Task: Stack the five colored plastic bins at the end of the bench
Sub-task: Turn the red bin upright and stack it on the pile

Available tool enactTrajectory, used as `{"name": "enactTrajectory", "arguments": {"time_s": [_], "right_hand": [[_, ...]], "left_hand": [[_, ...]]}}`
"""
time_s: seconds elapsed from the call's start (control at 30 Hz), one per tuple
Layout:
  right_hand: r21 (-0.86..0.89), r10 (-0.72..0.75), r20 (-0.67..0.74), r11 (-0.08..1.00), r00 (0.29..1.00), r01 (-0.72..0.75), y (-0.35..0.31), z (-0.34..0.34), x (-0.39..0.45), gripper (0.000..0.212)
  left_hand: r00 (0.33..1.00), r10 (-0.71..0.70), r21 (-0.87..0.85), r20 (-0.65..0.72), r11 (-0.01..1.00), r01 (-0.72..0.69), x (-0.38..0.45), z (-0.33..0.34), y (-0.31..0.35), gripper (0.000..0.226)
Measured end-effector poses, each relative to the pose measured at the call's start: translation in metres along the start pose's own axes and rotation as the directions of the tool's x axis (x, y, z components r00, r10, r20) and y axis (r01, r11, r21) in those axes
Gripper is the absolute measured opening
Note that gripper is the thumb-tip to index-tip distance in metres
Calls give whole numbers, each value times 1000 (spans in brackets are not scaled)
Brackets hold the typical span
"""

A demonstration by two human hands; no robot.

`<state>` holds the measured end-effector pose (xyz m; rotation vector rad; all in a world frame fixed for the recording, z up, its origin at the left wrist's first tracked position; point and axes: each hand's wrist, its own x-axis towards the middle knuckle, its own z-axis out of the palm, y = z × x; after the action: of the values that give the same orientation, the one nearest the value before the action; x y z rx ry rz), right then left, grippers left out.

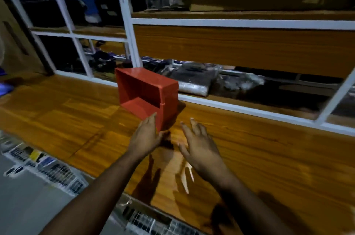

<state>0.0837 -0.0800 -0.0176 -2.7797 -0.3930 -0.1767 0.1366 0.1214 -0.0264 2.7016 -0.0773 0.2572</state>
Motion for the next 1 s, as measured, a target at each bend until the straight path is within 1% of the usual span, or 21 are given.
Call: {"name": "enactTrajectory", "arguments": {"time_s": [0.1,0.27,0.33,0.47,0.53,0.6,0.67,0.77,0.87,0.93,1.0], "right_hand": [[-41,94,-12,995,996,-94,-19,13,18,69],[-57,257,19,965,966,-255,-54,19,42,72],[-55,294,14,954,956,-293,-68,19,51,73],[-40,296,-22,954,955,-297,-84,11,58,72],[-20,300,-35,953,953,-301,-86,3,60,72],[39,314,-30,949,949,-313,-83,-6,66,71],[97,295,-72,953,953,-287,-76,-12,73,70],[193,314,-170,940,934,-281,-66,-20,81,64],[274,376,-208,909,903,-315,-61,-32,84,55],[283,408,-231,897,883,-340,-54,-37,88,47],[294,440,-207,880,874,-373,-44,-40,88,38]], "left_hand": [[999,-20,-187,-39,982,12,46,0,-6,71],[998,-55,-395,13,917,55,103,0,-16,65],[1000,-23,-397,13,917,26,122,1,-16,60],[990,138,-306,-19,942,-137,132,5,-15,44],[975,214,-269,-59,937,-222,126,6,-20,41],[947,306,-237,-101,917,-322,116,5,-23,40],[919,372,-225,-132,892,-393,102,1,-24,38],[864,486,-178,-132,846,-503,78,-7,-18,41],[794,594,-69,-131,793,-605,59,-15,-7,45],[734,667,-51,-127,735,-676,52,-20,0,34],[650,757,-10,-68,651,-759,45,-22,5,20]]}}
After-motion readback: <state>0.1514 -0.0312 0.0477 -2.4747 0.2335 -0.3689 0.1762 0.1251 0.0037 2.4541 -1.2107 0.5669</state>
